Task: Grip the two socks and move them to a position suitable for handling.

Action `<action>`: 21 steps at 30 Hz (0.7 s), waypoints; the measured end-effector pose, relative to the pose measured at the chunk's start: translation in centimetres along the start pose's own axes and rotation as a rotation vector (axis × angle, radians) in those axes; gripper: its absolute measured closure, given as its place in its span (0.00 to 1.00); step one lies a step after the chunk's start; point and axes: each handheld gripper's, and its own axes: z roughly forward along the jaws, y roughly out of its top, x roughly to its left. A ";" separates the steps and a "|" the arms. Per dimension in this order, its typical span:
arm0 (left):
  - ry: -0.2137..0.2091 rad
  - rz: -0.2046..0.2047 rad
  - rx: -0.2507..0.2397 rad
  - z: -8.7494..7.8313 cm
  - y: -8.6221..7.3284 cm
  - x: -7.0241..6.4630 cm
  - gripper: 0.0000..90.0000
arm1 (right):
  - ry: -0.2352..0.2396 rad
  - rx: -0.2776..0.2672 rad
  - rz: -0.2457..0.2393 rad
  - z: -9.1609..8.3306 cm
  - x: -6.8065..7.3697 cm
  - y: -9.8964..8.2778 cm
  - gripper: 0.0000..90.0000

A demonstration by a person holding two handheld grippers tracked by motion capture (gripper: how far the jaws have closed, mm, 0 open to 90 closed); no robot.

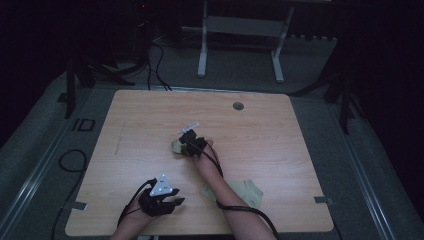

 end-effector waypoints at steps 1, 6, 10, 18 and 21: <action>0.000 0.000 0.000 0.0 0.0 0.0 0.67 | 0.000 0.000 0.000 0.0 0.0 0.0 0.82; -0.005 -0.001 0.002 0.0 -0.1 0.0 0.67 | 0.004 0.028 -0.020 -0.2 0.1 0.4 0.92; 0.000 -0.007 -0.002 0.0 -0.2 0.0 0.67 | 0.019 0.015 0.009 -1.3 -0.8 0.3 0.92; -0.010 0.013 0.012 0.3 0.1 -0.5 0.67 | 0.001 -0.019 0.040 -4.9 -3.4 -0.2 0.92; -0.008 0.011 0.013 0.4 0.1 -0.5 0.67 | -0.003 -0.027 0.056 -6.2 -4.6 -0.7 0.92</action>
